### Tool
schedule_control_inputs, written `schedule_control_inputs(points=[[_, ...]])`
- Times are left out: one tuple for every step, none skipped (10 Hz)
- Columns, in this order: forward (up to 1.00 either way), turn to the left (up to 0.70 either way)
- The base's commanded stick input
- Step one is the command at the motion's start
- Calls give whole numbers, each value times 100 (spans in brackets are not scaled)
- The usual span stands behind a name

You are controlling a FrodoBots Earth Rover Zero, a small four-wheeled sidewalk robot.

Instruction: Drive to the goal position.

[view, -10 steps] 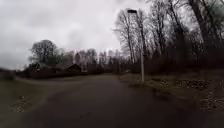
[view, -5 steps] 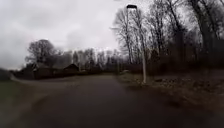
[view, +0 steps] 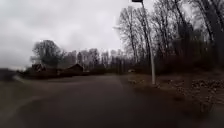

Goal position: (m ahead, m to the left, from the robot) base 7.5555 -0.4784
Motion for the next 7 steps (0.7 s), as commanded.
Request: schedule_control_inputs(points=[[100, 0], [100, 0], [100, 0], [100, 0], [100, 0], [100, 0], [100, 0]])
